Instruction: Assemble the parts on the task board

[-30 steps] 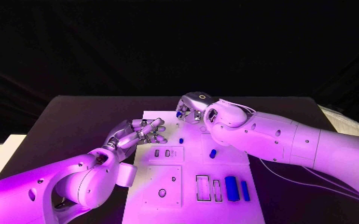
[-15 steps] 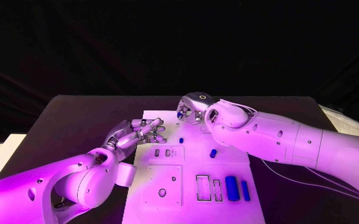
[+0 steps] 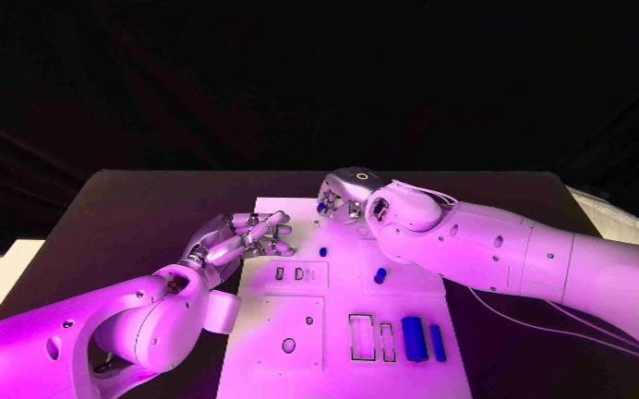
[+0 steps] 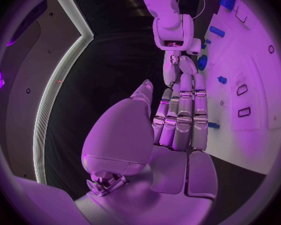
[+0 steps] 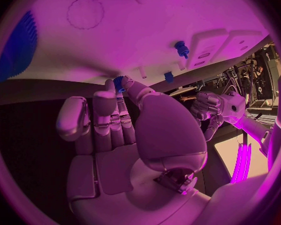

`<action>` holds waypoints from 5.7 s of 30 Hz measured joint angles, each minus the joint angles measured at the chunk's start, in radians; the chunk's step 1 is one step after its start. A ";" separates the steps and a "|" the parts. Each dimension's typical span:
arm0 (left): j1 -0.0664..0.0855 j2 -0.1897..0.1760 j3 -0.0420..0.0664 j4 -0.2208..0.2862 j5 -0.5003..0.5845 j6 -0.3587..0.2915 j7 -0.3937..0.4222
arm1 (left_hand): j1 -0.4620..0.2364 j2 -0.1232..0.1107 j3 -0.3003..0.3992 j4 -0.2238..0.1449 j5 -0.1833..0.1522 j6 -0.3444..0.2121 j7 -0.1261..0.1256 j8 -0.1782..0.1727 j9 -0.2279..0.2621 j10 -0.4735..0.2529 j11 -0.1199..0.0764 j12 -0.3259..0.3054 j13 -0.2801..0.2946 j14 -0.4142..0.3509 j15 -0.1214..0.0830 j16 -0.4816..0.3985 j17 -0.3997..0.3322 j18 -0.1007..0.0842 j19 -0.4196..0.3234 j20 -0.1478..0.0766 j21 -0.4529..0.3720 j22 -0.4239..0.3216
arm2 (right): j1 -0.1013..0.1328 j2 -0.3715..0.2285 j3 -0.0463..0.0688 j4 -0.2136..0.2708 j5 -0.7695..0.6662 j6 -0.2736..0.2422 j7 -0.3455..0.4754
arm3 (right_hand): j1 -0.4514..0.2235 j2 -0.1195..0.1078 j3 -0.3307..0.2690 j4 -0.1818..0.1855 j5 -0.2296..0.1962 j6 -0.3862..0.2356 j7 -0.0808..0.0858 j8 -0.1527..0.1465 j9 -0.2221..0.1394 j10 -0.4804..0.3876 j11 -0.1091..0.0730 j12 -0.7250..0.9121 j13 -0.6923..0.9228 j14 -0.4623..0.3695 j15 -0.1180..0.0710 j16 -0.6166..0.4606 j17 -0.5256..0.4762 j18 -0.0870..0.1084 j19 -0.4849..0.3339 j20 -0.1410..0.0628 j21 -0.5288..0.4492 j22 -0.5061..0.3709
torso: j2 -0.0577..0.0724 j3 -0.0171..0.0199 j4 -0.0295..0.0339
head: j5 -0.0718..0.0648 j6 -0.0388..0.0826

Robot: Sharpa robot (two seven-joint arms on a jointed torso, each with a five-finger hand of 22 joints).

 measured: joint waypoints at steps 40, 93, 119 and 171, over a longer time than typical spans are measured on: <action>0.000 -0.011 0.000 -0.003 0.000 0.006 -0.005 | 0.000 0.000 -0.002 -0.002 0.000 0.000 0.000 -0.004 0.000 0.000 0.000 -0.005 0.000 0.000 0.000 0.000 0.004 0.000 0.000 0.000 0.000 0.000 | 0.025 -0.375 0.016 0.279 0.239 0.007 -0.044 | 0.032 -0.099 -0.295 0.123 0.170 -0.198 0.027 -0.003 -0.010 0.069 -0.002 0.900 0.868 -0.002 -0.005 0.440 0.563 -0.063 0.149 -0.002 0.202 0.252 | -0.010 0.0017 -0.0268 | -0.017 0.008; 0.000 -0.006 0.000 -0.007 0.000 0.013 -0.007 | 0.000 0.000 -0.002 -0.002 0.000 0.000 0.000 -0.004 0.000 0.000 0.000 -0.005 0.001 0.000 0.000 0.000 0.007 0.000 0.000 0.000 0.000 0.000 | 0.008 -0.284 0.019 0.168 0.220 0.135 -0.081 | 0.132 -0.024 -0.327 0.142 0.139 -0.153 0.021 0.028 0.000 0.111 -0.004 1.153 1.176 -0.002 0.006 0.494 0.569 -0.078 0.148 0.013 0.225 0.252 | -0.010 0.0011 -0.0257 | -0.022 -0.013; 0.000 -0.009 0.000 -0.007 0.000 0.013 -0.008 | 0.004 0.004 -0.002 -0.002 0.000 0.000 0.000 -0.004 0.000 0.000 0.000 -0.005 0.001 0.000 0.000 0.000 0.010 0.000 0.000 0.000 0.000 0.000 | -0.013 -0.270 0.013 0.282 0.098 0.027 -0.071 | 0.135 -0.004 -0.177 0.110 0.093 -0.124 0.011 0.031 0.000 0.147 -0.018 1.208 1.239 0.000 -0.008 0.504 0.570 -0.078 0.148 -0.002 0.236 0.251 | -0.010 -0.0009 -0.0235 | -0.015 -0.010; 0.000 -0.005 0.000 -0.008 0.000 0.018 -0.013 | 0.004 0.004 -0.005 -0.005 0.000 0.000 0.000 -0.004 0.000 0.000 0.000 -0.005 0.001 0.000 0.000 0.000 0.012 0.000 0.000 0.000 0.000 0.000 | -0.024 -0.020 0.003 0.143 0.071 0.015 -0.112 | 0.051 -0.051 -0.150 0.131 0.052 -0.219 0.040 -0.014 -0.019 0.021 0.011 0.971 1.064 -0.002 0.013 0.488 0.569 -0.078 0.149 0.016 0.224 0.252 | -0.009 0.0015 -0.0245 | 0.013 -0.015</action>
